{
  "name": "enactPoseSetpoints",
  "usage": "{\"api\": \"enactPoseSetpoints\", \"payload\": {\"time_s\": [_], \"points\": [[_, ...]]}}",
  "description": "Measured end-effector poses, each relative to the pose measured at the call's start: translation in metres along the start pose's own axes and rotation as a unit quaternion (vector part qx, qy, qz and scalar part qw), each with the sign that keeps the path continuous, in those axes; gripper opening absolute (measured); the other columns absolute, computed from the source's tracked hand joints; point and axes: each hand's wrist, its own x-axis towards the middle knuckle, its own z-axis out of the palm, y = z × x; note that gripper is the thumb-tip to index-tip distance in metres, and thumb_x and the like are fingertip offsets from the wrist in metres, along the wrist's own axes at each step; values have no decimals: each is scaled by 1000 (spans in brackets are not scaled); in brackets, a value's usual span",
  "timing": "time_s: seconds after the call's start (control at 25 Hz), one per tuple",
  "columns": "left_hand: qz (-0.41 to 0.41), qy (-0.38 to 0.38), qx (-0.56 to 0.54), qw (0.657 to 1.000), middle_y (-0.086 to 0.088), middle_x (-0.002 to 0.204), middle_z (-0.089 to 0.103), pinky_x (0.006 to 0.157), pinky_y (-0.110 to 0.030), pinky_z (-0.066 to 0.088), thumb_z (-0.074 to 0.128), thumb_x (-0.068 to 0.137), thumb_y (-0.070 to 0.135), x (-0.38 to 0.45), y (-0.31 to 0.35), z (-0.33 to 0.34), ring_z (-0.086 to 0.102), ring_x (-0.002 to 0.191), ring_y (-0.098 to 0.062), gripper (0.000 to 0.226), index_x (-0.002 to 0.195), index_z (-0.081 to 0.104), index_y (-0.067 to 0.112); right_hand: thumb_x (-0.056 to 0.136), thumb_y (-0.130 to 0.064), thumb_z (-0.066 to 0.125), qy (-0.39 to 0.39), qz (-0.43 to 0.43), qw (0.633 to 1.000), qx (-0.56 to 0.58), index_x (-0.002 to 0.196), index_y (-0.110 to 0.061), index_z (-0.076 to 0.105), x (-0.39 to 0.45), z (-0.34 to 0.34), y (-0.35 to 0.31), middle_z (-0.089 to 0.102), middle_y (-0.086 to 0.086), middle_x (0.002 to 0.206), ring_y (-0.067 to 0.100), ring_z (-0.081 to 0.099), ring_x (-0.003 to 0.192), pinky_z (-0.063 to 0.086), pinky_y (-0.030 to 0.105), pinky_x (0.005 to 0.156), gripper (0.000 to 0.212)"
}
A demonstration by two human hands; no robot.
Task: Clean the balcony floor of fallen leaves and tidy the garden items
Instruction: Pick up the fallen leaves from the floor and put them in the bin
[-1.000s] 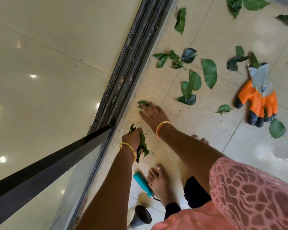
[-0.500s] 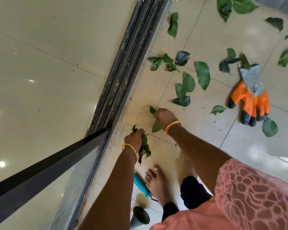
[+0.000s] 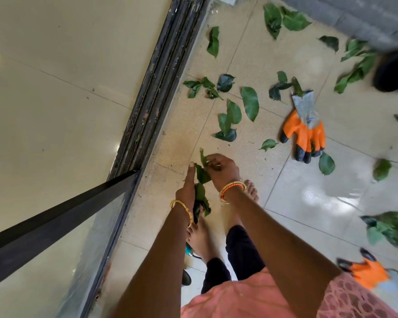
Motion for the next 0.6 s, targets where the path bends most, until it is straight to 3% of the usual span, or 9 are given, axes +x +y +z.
{"api": "enactPoseSetpoints", "payload": {"time_s": [0.08, 0.2, 0.28, 0.32, 0.4, 0.48, 0.52, 0.6], "points": [[22, -9, 23, 999, -8, 76, 63, 53, -27, 47, 57, 52, 87, -22, 7, 13, 56, 60, -20, 88, 98, 65, 12, 85, -8, 59, 5, 27, 1000, -10, 93, -20, 73, -22, -10, -6, 70, -2, 84, 13, 65, 80, 54, 23, 80, 20], [42, 8, 50, 998, -11, 93, 67, 71, -34, 55, 68, 65, 69, -34, 14, 29, 63, 83, -24, 67, 95, 61, 9, 89, -14, 57, 20, 64, 998, 4, 98, -17, 73, -43, -34, -12, 68, -1, 88, 7, 58, 75, 31, -9, 60, 19], [58, 16, 49, 997, -9, 88, 64, 62, -28, 51, 68, 76, 56, -40, 18, 38, 62, 78, -22, 49, 93, 59, 11, 91, -19, 54, 6, 80, 997, 16, 102, -20, 72, -47, -47, -9, 66, -3, 88, -1, 45, 68, 22, -12, 57, 21], [63, 17, 49, 997, -9, 84, 63, 58, -26, 49, 66, 81, 50, -41, 21, 41, 60, 73, -21, 41, 89, 59, 11, 91, -19, 53, -13, 89, 996, 18, 99, -21, 73, -46, -50, -8, 63, -4, 81, 1, 42, 65, 25, -10, 58, 22], [65, 13, 60, 996, -10, 79, 61, 54, -25, 46, 62, 85, 43, -40, 25, 44, 57, 66, -21, 31, 83, 59, 12, 88, -15, 50, -50, 98, 993, 43, 82, -23, 74, -44, -53, -7, 61, -3, 71, 13, 54, 73, 38, 3, 71, 26], [64, 12, 77, 995, -11, 75, 57, 48, -24, 45, 58, 89, 34, -37, 30, 44, 54, 61, -22, 25, 79, 57, 11, 85, -8, 51, -77, 110, 986, 99, 67, -27, 72, -38, -56, -5, 68, -1, 76, 22, 62, 90, 50, 32, 88, 33], [65, 16, 79, 995, -11, 72, 55, 46, -24, 45, 56, 90, 29, -35, 32, 45, 52, 57, -22, 22, 77, 55, 11, 83, -5, 52, -94, 108, 982, 124, 66, -27, 71, -35, -59, -4, 69, 0, 80, 23, 62, 95, 50, 40, 92, 34], [69, 34, 64, 995, -11, 67, 52, 39, -21, 44, 53, 90, 18, -30, 36, 48, 49, 51, -22, 18, 74, 51, 10, 82, -5, 54, -129, 92, 979, 125, 68, -21, 70, -21, -68, -3, 70, 4, 86, 24, 63, 98, 51, 42, 90, 27]]}}
